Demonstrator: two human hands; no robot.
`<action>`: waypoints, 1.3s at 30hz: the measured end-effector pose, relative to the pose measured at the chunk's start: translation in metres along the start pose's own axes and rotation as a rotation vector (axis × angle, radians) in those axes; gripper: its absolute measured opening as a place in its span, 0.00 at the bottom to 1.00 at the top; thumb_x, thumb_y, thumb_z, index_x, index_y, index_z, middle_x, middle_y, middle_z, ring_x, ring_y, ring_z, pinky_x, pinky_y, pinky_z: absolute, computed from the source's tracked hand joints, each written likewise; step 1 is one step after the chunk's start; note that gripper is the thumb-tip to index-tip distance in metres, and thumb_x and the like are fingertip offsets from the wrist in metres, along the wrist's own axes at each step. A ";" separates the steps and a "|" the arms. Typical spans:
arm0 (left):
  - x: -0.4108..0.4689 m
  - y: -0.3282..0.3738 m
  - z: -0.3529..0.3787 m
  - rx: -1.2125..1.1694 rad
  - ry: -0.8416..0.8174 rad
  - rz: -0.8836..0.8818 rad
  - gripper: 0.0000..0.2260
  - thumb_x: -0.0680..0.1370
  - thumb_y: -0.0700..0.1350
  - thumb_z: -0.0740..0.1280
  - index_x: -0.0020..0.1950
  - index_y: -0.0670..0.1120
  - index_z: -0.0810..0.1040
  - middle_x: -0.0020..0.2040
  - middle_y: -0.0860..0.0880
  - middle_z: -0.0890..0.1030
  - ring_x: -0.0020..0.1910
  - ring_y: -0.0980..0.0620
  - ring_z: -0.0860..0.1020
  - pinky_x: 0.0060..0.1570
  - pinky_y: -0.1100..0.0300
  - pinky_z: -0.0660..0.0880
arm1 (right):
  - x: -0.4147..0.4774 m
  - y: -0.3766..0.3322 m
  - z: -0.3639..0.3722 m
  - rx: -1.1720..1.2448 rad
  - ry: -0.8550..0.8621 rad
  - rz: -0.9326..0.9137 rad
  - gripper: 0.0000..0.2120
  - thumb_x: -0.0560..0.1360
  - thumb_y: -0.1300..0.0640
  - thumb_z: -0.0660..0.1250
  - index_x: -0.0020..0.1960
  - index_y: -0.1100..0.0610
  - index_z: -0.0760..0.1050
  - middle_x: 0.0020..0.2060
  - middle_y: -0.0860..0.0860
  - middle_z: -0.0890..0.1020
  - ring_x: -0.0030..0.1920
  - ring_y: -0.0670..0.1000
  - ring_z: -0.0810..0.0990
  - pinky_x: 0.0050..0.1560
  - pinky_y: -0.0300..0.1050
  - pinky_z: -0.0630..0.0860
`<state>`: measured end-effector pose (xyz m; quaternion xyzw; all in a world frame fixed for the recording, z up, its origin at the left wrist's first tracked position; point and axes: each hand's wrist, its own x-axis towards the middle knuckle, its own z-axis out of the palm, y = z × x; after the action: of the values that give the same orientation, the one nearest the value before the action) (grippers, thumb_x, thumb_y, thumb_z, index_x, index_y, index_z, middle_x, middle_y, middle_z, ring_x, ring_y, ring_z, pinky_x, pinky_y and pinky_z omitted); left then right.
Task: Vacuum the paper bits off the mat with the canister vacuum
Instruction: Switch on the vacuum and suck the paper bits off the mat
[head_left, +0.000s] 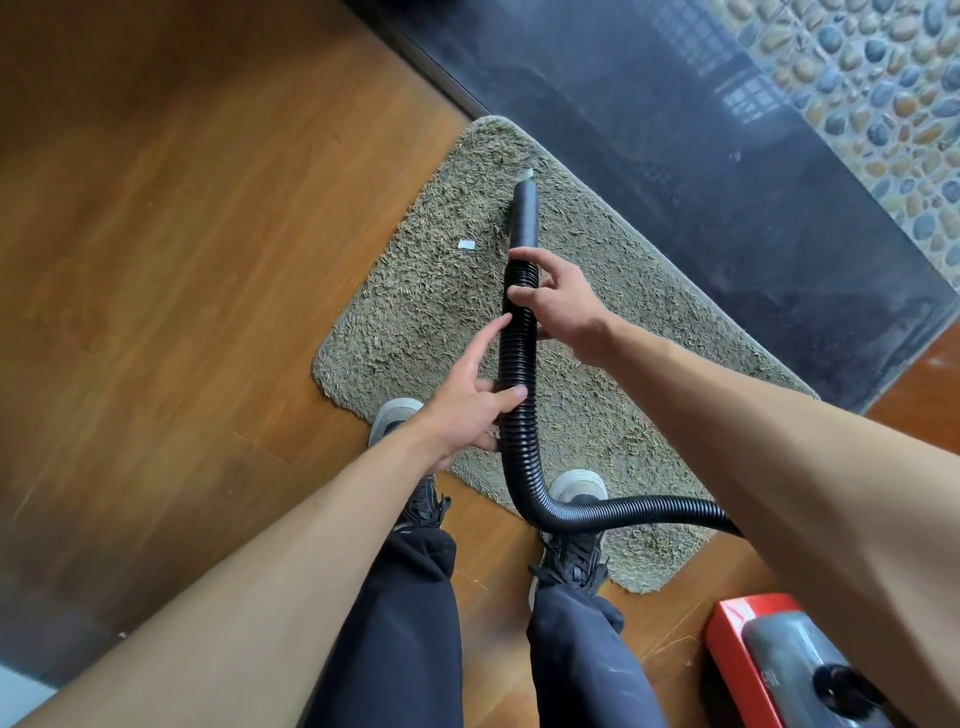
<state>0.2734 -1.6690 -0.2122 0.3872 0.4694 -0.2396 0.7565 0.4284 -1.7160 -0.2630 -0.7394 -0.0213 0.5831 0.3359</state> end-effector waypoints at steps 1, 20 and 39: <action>0.001 0.002 0.000 0.006 0.005 0.001 0.35 0.80 0.35 0.65 0.73 0.70 0.59 0.49 0.44 0.84 0.50 0.45 0.84 0.48 0.37 0.80 | 0.002 -0.003 0.000 -0.006 -0.001 -0.001 0.24 0.77 0.65 0.64 0.70 0.51 0.69 0.51 0.61 0.79 0.49 0.60 0.82 0.49 0.61 0.82; -0.016 -0.007 -0.004 0.018 -0.035 -0.054 0.35 0.80 0.35 0.65 0.73 0.71 0.59 0.53 0.44 0.84 0.51 0.47 0.84 0.46 0.41 0.82 | -0.017 0.010 0.004 0.097 -0.057 0.083 0.24 0.78 0.66 0.63 0.72 0.52 0.67 0.52 0.60 0.79 0.47 0.57 0.83 0.38 0.48 0.82; -0.064 -0.054 -0.042 -0.217 0.049 -0.103 0.33 0.80 0.36 0.65 0.70 0.73 0.63 0.42 0.47 0.81 0.43 0.51 0.79 0.47 0.42 0.79 | -0.029 0.009 0.082 -0.057 -0.163 0.089 0.23 0.76 0.64 0.66 0.69 0.51 0.71 0.50 0.57 0.79 0.49 0.59 0.83 0.46 0.61 0.82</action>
<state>0.1836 -1.6663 -0.1848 0.2843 0.5303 -0.2165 0.7688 0.3444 -1.6967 -0.2513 -0.6989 -0.0322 0.6550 0.2854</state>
